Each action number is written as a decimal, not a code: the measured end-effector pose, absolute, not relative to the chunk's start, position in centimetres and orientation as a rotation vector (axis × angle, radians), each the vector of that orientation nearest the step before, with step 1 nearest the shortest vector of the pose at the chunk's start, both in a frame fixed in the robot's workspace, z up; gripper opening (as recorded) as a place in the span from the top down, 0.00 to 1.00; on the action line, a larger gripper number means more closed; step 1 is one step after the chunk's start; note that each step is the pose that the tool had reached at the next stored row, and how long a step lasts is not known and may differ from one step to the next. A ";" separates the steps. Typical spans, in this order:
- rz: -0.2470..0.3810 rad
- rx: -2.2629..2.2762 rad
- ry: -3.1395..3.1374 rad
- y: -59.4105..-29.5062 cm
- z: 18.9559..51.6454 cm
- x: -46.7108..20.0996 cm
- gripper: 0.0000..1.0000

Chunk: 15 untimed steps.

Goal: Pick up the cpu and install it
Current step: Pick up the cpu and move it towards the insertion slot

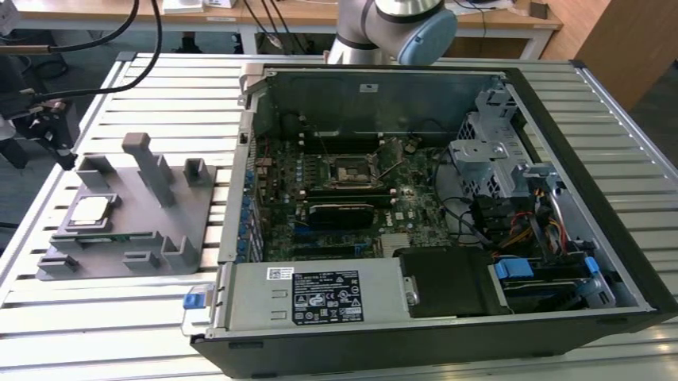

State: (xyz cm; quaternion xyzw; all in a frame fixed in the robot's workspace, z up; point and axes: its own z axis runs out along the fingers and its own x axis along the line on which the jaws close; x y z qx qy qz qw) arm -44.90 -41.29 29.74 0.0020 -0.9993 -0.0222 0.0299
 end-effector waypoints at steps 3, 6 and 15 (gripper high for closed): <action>-0.068 0.006 -3.078 -41.3 29.5 -44.9 0.42; -0.068 0.006 -3.075 -41.3 29.3 -44.9 0.42; -0.068 0.005 -3.063 -41.3 28.6 -44.9 0.42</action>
